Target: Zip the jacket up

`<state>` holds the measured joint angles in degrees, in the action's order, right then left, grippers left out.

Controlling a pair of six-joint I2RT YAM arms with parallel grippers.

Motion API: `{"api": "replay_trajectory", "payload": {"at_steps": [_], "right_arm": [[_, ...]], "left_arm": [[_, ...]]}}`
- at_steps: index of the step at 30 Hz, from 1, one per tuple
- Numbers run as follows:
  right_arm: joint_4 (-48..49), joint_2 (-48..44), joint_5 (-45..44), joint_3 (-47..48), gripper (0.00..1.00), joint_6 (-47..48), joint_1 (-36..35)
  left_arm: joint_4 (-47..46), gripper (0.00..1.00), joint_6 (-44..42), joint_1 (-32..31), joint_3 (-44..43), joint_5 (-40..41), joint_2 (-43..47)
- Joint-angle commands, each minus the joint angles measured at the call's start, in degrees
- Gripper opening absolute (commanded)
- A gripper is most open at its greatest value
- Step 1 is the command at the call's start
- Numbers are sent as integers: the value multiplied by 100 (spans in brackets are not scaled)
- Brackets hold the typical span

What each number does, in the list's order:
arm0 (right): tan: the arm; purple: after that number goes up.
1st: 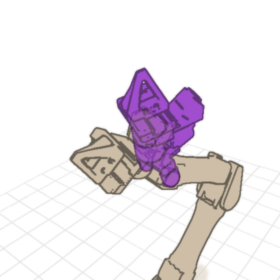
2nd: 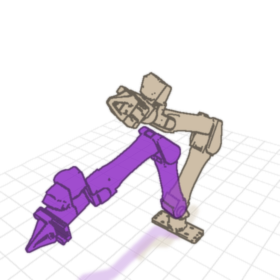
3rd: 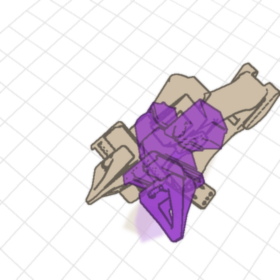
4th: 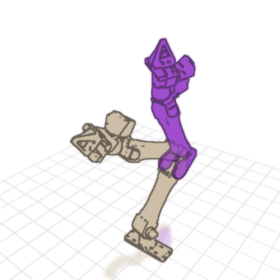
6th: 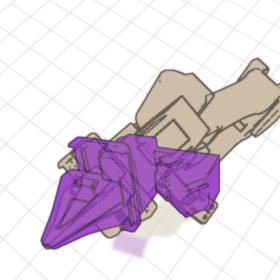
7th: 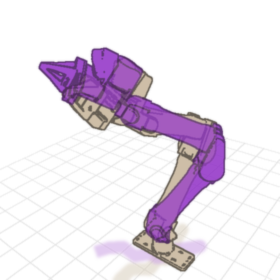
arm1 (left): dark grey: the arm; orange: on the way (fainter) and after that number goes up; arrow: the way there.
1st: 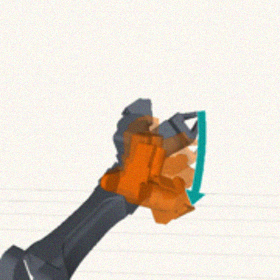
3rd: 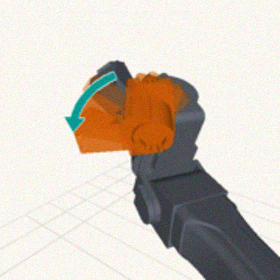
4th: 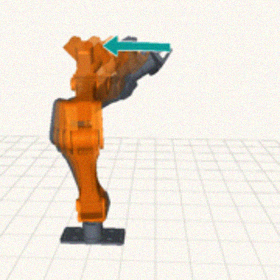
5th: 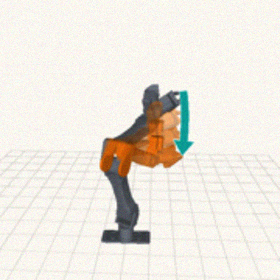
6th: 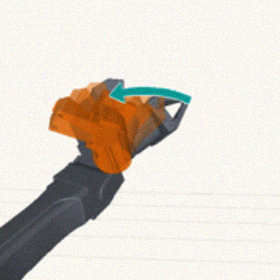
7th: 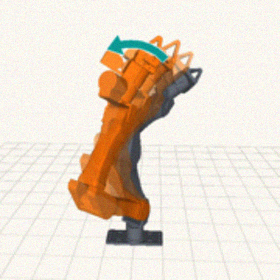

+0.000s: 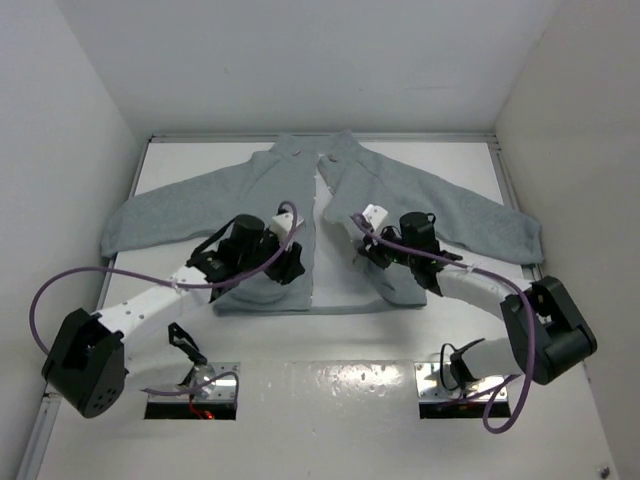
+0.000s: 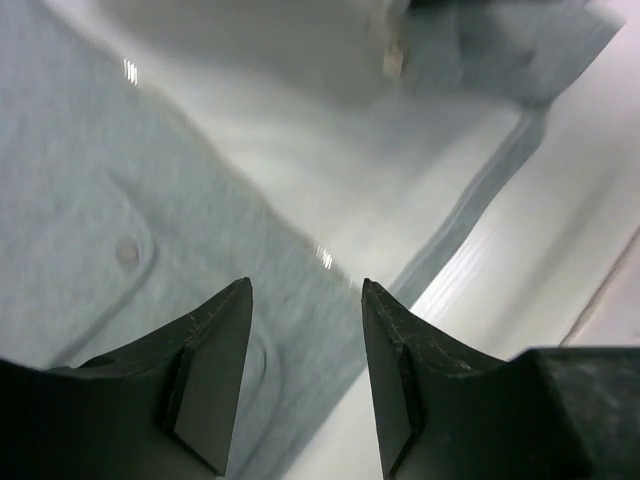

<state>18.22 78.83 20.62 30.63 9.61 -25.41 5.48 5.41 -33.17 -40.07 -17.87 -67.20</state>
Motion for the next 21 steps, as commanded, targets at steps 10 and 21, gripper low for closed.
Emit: {"api": "replay_trajectory", "payload": {"at_steps": [10,21], "right_arm": [[1550,-1367,-75,-805,0,845,-817],[472,-1686,1549,-586,0,-352,-403]], "left_arm": [[350,51,-383,284,70,-205,-259],[-2618,52,2110,583,395,-3511,-1180]]}}
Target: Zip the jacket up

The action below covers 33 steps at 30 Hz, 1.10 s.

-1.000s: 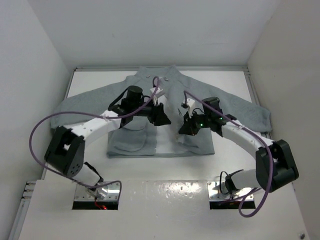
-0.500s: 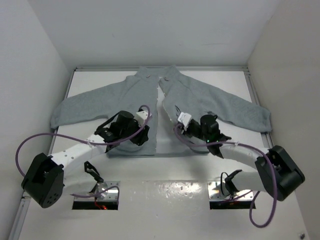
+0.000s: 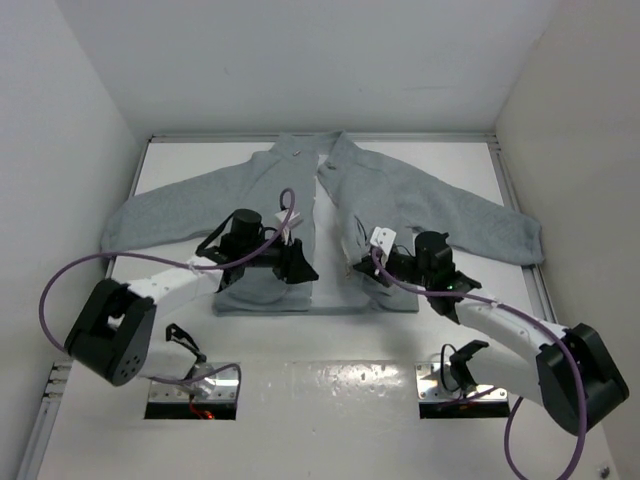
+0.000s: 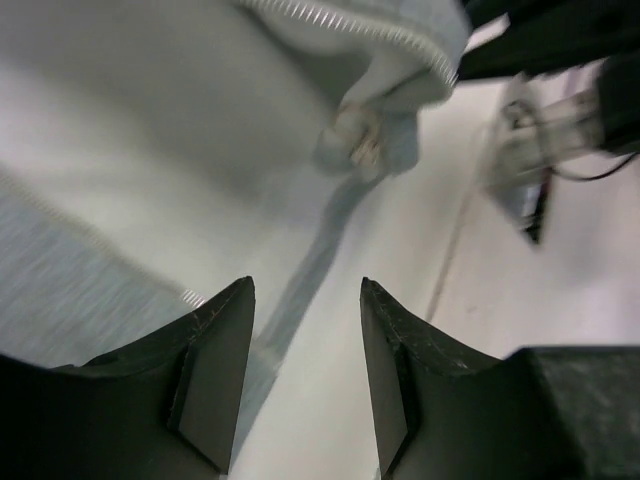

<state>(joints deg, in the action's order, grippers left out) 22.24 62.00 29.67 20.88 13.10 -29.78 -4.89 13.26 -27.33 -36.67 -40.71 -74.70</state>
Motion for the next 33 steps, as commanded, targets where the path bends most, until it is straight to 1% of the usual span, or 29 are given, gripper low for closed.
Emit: {"api": "replay_trajectory", "payload": {"at_steps": [1,3,5,7,8,10,15,22,23,28,32,33], "right_arm": [[53,23,689,416,0,-747,34],[87,58,698,504,0,-922,42],[79,67,794,548,0,-1204,95],[44,85,830,601,0,-1266,104],[52,76,934,610,0,-1493,113],[9,32,996,610,0,-1600,95],[-62,-30,1102,584,0,-1653,95],[0,-30,1129,592,0,-1794,86],[0,-21,1120,592,0,-1811,86],[-27,-74,1120,592,0,-1846,95],[-62,5,1111,627,0,-1917,113],[-62,23,1059,636,0,-1943,121]], "left_arm": [[-2151,52,1555,0,-7,-1316,-580],[-2411,52,1802,-53,-252,-1404,-939],[-2412,52,1803,-114,-472,-1475,-1099],[-2587,52,1882,-167,-473,-1537,-1274],[-2805,52,1961,-167,-473,-1537,-1275],[-3096,53,2146,-167,-473,-1659,-1424],[-3597,53,2462,-272,-473,-1853,-1539],[-3730,55,2761,-325,-526,-1853,-1890],[-3861,56,2761,-325,-526,-1914,-1891],[-3924,56,2814,-431,-579,-2020,-1943],[-4064,48,2814,-562,-631,-2213,-1865],[-4064,41,2736,-563,-631,-2266,-1751]]}}
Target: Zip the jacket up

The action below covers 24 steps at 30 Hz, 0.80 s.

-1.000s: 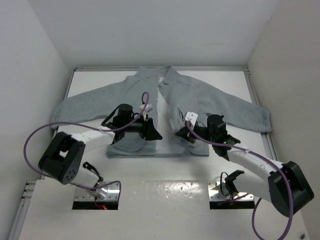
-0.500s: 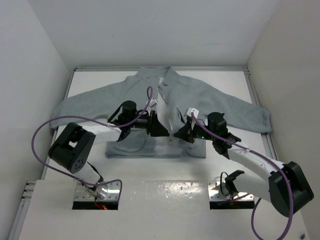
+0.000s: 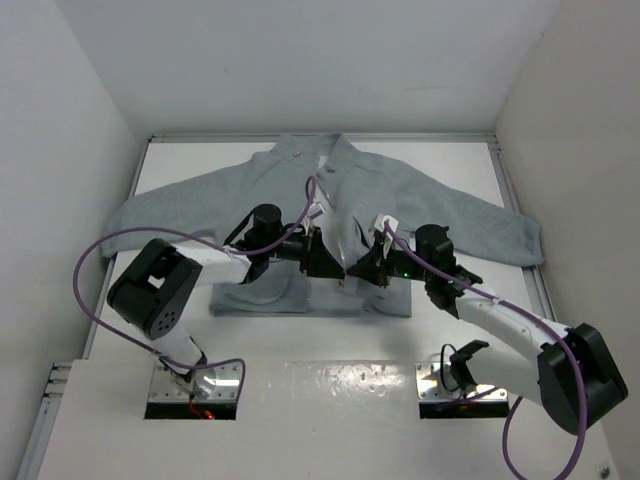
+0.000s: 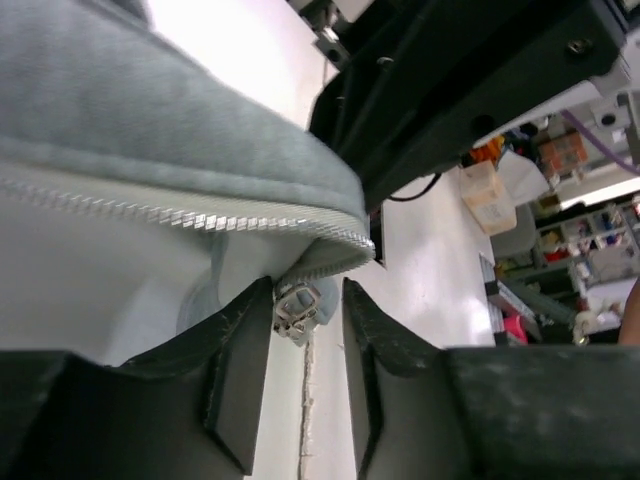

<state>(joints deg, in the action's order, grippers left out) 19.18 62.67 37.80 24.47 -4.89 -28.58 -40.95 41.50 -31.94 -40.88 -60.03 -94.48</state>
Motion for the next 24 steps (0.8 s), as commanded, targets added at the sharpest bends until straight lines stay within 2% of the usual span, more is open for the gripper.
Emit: {"api": "replay_trajectory", "payload": {"at_steps": [1,2,4,5,6,8,10,11,14,16,17,18,20,21,23,24], "right_arm": [[244,7,237,295,0,-170,19],[235,25,245,321,0,-223,62],[235,139,228,401,0,-276,115],[244,209,167,453,0,-346,194],[244,236,140,480,0,-381,238],[253,350,113,602,0,-478,414],[236,429,113,664,0,-610,545],[244,430,113,717,0,-628,555],[218,395,131,717,0,-716,608],[192,272,175,682,0,-689,608],[165,254,192,656,0,-628,608],[95,228,210,638,0,-602,616],[34,87,228,559,0,-453,634],[25,70,236,524,0,-400,617],[-63,-97,272,419,0,-172,608],[-150,-211,237,392,0,-84,582]], "left_arm": [[-293,38,-167,-171,-210,-421,298],[-91,30,-534,-294,-297,-500,377],[1469,26,-1446,-443,-490,-659,684],[2189,24,-2643,-627,-769,-659,781],[3658,24,-3264,-707,-920,-659,843],[4505,24,-4337,-909,-1044,-589,1027],[5052,24,-4737,-1085,-800,-344,1220],[5183,29,-5026,-1138,-746,-247,1369],[5519,37,-5152,-1191,-623,253,1633],[5519,40,-4942,-868,-562,877,1792],[5519,41,-4558,-753,-561,1192,1966],[5597,41,-4406,-639,-561,1770,2064],[5598,43,-4161,-287,-456,2151,2292],[5598,43,-4037,-286,-403,2745,2406],[5598,44,-3956,-216,-201,3162,2583],[5598,44,-3626,-277,-140,3503,2583]]}}
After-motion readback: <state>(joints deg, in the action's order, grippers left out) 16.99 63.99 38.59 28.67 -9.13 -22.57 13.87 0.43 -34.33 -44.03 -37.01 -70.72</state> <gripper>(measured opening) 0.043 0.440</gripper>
